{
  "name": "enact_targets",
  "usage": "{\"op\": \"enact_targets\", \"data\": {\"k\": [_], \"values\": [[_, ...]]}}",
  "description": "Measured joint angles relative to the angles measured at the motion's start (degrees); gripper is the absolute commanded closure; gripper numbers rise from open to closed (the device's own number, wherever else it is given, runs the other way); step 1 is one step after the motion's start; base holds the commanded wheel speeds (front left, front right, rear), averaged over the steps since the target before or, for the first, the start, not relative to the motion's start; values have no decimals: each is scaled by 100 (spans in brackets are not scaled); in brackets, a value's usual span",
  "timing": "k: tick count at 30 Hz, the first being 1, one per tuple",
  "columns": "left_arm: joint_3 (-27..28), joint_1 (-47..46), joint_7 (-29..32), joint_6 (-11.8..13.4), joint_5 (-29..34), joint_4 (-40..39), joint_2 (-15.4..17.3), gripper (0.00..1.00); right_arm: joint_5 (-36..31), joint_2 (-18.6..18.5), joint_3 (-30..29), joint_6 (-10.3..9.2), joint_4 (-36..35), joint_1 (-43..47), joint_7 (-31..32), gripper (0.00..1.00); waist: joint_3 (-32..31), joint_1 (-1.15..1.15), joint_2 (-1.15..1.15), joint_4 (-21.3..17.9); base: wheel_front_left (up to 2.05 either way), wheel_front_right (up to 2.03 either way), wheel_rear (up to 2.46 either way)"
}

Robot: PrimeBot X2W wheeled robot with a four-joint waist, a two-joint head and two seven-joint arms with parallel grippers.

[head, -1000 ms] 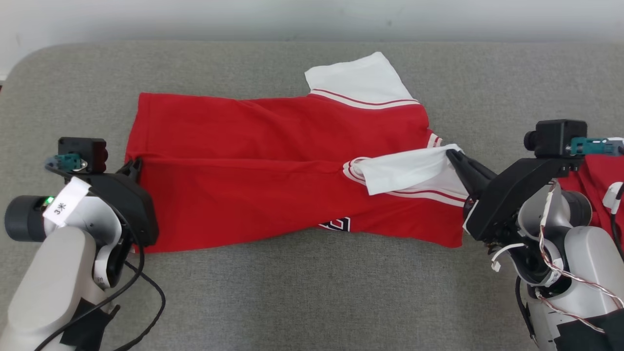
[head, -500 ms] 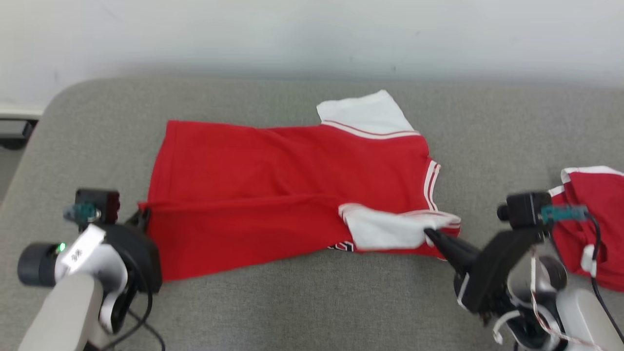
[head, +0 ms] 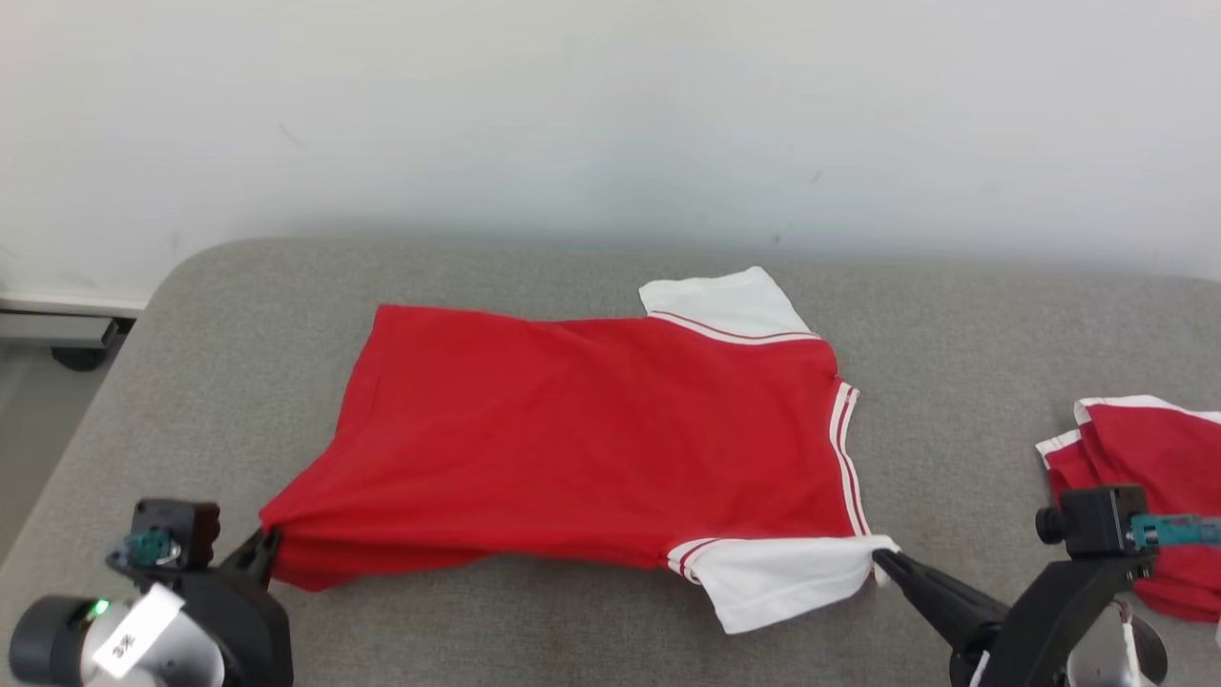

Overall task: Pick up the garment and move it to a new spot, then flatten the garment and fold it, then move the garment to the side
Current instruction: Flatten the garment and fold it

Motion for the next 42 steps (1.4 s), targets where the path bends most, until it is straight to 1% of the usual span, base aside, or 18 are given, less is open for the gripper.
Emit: {"op": "enact_targets", "data": {"k": [2, 7, 8, 15, 20, 21, 29, 31, 34, 38, 42], "values": [[32, 190, 53, 43, -31, -160, 51, 100, 65, 0, -11, -9, -134, 124, 59, 100, -66, 0, 0, 12, 0, 0, 0], [78, 595, 210, 123, -91, -435, 111, 100, 113, -3, -34, -111, -304, 332, 201, 100, -98, 0, 0, 18, 0, 0, 0], [70, 641, 242, 123, -91, -486, 114, 100, 114, -3, -65, -158, -326, 335, 213, 100, -92, 0, 0, 18, 0, 0, 0], [-9, 633, 454, 115, -134, -687, 105, 100, 160, 4, -174, -309, -485, 265, 277, 100, 23, 1, 0, 44, 0, 0, 0], [51, 397, 660, 112, -153, -667, 140, 100, 181, 16, -135, -411, -439, -291, 397, 100, 196, 1, 0, 47, 0, 0, 0], [66, 294, 712, 75, -176, -639, 154, 100, 181, 18, -115, -446, -399, -426, 401, 100, 238, 1, 0, 46, 0, 0, 0], [86, -530, 1060, -36, -319, -309, 160, 100, 209, -30, 22, -628, 162, -1547, 730, 100, 652, 2, 1, 18, 0, 0, 0], [73, -765, 1125, -82, -319, -212, 133, 100, 197, -55, 18, -662, 307, -1769, 753, 100, 767, 3, 1, 11, 0, 0, 0], [32, -1092, 1155, -85, -316, -113, 47, 100, 134, -63, 12, -756, 514, -2045, 754, 100, 937, 3, 1, 3, 0, 0, 0], [-30, -1345, 1154, -129, -281, 78, 0, 100, 94, -25, -1, -813, 777, -2354, 725, 100, 1134, 3, 2, -12, 0, 0, 0], [-27, -1495, 1149, -129, -263, 279, -14, 100, 78, 67, 45, -817, 978, -2536, 681, 100, 1285, 3, 2, -47, 0, 0, 0]]}}
